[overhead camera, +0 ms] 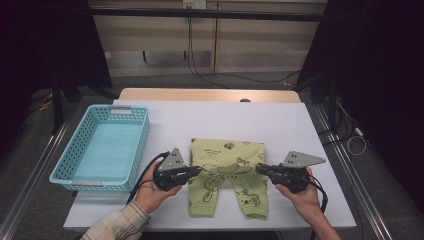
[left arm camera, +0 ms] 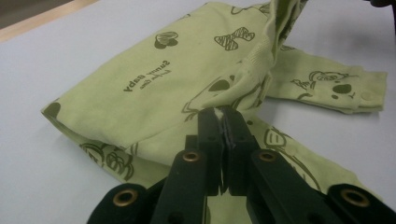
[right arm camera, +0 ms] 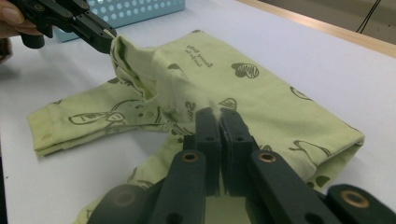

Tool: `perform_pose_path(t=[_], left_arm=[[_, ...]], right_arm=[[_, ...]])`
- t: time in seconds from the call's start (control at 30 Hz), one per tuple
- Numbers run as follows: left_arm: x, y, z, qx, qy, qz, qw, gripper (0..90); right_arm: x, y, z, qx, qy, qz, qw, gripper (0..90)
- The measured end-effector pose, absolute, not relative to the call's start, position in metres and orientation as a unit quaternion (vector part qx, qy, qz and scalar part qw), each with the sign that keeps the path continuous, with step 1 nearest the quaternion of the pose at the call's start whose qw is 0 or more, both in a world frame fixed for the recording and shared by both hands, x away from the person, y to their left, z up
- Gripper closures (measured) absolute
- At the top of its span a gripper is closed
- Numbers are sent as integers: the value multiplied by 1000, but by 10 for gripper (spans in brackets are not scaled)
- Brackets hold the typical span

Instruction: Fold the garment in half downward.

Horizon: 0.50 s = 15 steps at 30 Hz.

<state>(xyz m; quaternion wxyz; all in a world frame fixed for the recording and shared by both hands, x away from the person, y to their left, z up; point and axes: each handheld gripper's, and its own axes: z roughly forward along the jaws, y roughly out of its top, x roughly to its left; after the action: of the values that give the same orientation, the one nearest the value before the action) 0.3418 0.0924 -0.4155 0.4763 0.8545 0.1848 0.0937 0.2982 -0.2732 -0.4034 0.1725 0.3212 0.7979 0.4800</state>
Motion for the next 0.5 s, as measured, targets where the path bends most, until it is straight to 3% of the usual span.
perform_pose_path(t=[0.5], left_arm=[[330,97,-419,861,185,79,467,879]], right_arm=[[284,-271,-407,316,803,481,156,875]])
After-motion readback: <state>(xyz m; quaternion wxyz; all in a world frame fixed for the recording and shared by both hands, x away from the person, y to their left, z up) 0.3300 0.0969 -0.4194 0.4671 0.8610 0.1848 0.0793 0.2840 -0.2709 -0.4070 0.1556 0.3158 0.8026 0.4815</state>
